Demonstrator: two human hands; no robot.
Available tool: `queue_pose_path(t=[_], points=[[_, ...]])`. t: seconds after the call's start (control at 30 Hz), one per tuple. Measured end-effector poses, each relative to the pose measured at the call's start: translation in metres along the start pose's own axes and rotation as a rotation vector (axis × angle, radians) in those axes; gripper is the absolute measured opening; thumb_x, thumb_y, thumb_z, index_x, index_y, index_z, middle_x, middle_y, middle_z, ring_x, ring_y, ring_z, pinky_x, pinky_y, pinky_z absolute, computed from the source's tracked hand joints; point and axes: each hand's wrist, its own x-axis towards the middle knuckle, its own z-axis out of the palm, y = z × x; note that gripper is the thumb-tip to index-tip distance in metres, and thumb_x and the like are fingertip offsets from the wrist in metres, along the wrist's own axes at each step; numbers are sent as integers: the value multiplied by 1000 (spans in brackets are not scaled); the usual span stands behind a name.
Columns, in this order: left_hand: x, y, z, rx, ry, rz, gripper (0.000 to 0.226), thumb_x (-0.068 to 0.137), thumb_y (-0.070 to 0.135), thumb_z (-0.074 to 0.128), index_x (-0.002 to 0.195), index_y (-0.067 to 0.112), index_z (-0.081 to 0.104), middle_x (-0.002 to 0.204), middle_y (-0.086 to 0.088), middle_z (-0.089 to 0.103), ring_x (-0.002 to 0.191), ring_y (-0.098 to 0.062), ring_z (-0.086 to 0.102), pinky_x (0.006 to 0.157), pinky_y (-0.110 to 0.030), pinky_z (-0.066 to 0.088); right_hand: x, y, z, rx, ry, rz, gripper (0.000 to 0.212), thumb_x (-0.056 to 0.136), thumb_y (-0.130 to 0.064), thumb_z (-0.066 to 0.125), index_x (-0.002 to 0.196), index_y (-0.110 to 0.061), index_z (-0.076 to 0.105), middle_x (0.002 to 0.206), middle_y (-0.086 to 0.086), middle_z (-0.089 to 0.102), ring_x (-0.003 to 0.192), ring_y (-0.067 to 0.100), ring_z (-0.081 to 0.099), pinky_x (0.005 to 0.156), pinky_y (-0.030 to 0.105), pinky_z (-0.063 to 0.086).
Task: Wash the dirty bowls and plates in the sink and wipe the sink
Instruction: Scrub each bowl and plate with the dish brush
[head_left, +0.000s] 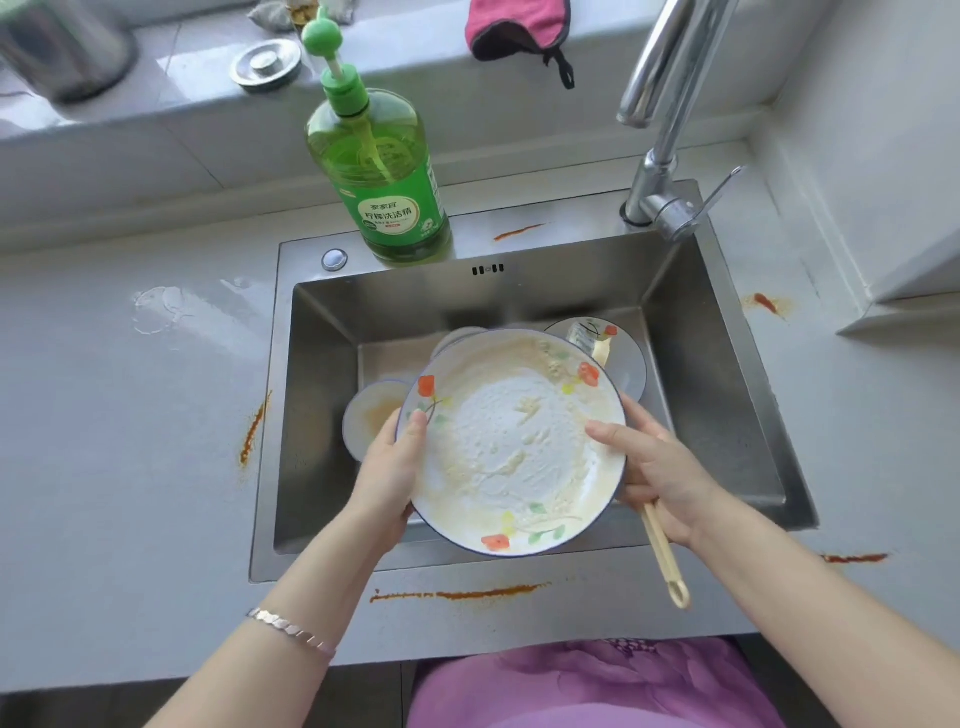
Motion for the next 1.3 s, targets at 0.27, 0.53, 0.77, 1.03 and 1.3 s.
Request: queue_pose_path(t=[0.27, 0.53, 0.77, 1.03, 1.3], points=[[-21, -2, 21, 772, -98, 717, 60, 85, 47, 58, 136, 20, 43, 133, 9, 44, 127, -6, 37, 105, -20, 26, 0, -9, 9, 73, 307, -11, 46, 86, 1, 46, 126, -20, 56, 59, -1, 50, 31, 3, 24, 28, 12, 16], [-8, -28, 35, 899, 3, 1339, 17, 67, 14, 72, 83, 17, 69, 91, 3, 73, 86, -16, 70, 65, -26, 54, -8, -28, 26, 155, 378, -18, 57, 82, 6, 46, 133, -20, 50, 60, -1, 41, 29, 3, 21, 28, 13, 17], [-9, 1, 27, 779, 174, 1525, 35, 61, 8, 70, 91, 23, 59, 68, 1, 71, 61, -14, 67, 47, -24, 51, -25, -52, 34, 60, 254, -20, 30, 90, -27, 58, 118, -18, 55, 86, 12, 58, 26, 2, 27, 31, 13, 16], [-38, 32, 25, 485, 47, 751, 44, 48, 35, 66, 87, 50, 53, 80, 25, 62, 75, 5, 56, 63, -13, 45, -27, -43, 11, -617, 252, -467, 34, 96, -23, 47, 129, -32, 53, 92, -28, 64, 70, -22, 53, 64, -4, 39], [-35, 32, 18, 349, 45, 611, 54, 48, 20, 71, 97, 41, 59, 83, 21, 65, 75, 5, 59, 68, -12, 49, -42, -46, 24, -927, 92, -584, 43, 95, -17, 50, 117, -53, 44, 42, -26, 50, 53, -10, 53, 64, 6, 37]])
